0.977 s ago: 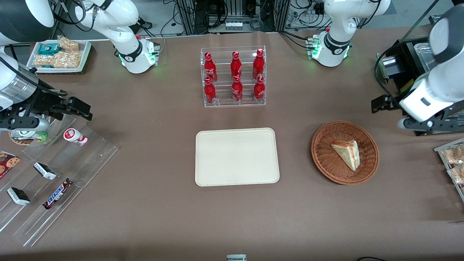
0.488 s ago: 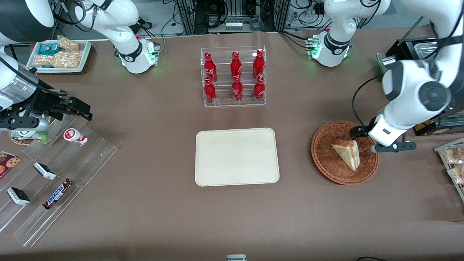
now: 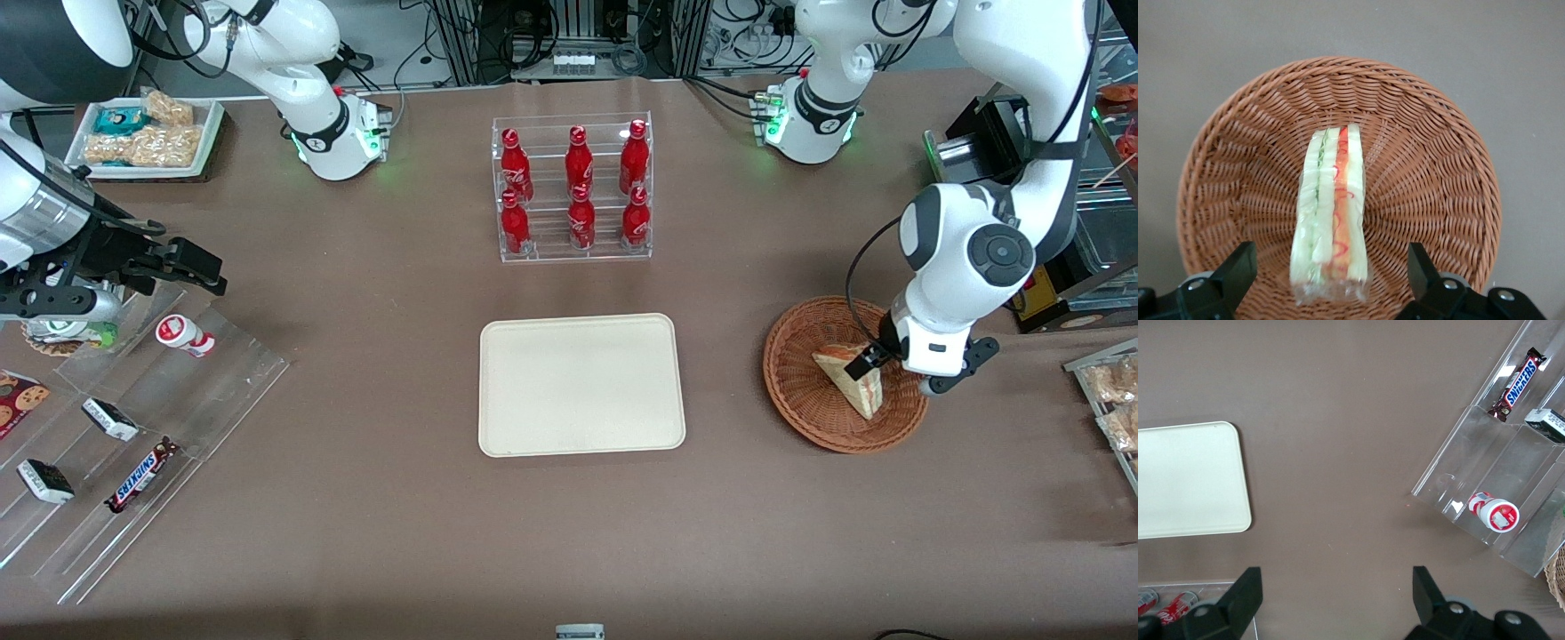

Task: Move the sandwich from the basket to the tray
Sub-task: 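Lower the left gripper and close it on the sandwich wedge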

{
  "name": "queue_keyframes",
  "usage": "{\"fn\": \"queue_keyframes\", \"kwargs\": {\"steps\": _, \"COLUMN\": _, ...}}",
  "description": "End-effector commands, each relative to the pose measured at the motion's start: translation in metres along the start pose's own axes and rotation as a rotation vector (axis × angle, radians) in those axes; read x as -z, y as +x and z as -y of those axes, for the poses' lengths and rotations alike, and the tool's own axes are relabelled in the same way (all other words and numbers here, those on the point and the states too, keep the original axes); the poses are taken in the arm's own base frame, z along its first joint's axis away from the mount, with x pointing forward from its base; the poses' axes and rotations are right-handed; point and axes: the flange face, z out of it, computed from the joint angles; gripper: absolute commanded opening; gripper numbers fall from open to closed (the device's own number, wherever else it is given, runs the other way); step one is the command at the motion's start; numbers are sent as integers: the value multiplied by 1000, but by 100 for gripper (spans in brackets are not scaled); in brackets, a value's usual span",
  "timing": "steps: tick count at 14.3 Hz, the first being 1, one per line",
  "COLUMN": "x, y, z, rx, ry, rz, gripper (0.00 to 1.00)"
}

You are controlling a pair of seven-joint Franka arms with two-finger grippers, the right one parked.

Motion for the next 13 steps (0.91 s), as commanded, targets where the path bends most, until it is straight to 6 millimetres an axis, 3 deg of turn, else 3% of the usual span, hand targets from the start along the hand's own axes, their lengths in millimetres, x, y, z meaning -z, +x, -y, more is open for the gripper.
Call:
{"fn": "queue_keyframes", "kwargs": {"steps": 1, "x": -24, "y": -1, "z": 1, "rx": 38, "ry": 2, "rz": -5, "gripper": 98}}
{"fn": "queue_keyframes", "kwargs": {"steps": 5, "x": -40, "y": -3, "z": 6, "rx": 54, "ry": -2, "rz": 8, "gripper": 22}}
{"fn": "queue_keyframes", "kwargs": {"steps": 6, "x": -37, "y": -3, "z": 6, "rx": 36, "ry": 1, "rz": 9, "gripper": 11}}
{"fn": "queue_keyframes", "kwargs": {"steps": 8, "x": -20, "y": 3, "z": 0, "rx": 24, "ry": 21, "rz": 21, "gripper": 5}}
{"fn": "queue_keyframes", "kwargs": {"steps": 10, "x": 8, "y": 9, "z": -21, "rx": -3, "ry": 52, "rz": 46, "gripper": 5}}
{"fn": "queue_keyframes", "kwargs": {"steps": 13, "x": 33, "y": -16, "z": -68, "rx": -145, "ry": 61, "rz": 63, "gripper": 6}}
